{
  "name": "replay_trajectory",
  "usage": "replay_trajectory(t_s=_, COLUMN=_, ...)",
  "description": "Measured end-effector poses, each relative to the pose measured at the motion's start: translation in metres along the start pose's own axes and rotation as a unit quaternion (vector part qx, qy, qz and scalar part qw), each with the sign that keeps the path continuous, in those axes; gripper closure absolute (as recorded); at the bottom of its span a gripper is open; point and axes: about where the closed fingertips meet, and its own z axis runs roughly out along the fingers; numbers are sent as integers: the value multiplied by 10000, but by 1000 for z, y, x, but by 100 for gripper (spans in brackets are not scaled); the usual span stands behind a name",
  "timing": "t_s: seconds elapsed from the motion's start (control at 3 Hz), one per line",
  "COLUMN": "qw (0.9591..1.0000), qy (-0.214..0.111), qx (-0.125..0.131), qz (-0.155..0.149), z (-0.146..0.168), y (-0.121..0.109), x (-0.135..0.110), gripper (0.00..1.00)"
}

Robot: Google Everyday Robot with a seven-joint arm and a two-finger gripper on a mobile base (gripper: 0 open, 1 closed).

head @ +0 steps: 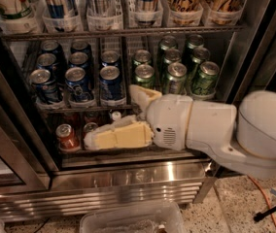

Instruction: Pick pepsi can from middle shelf of fridge

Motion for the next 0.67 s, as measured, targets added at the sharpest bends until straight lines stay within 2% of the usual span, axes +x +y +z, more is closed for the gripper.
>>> replay_trajectory(t_s=0.33, qw=9957, qy=-517, qx=763, qz=0, z=-8, y=-20, x=7, gripper=0)
replay_trajectory(t_s=0.67, qw=9884, qy=-768, qx=1280, qz=-279, z=0, y=-30, x=8, gripper=0)
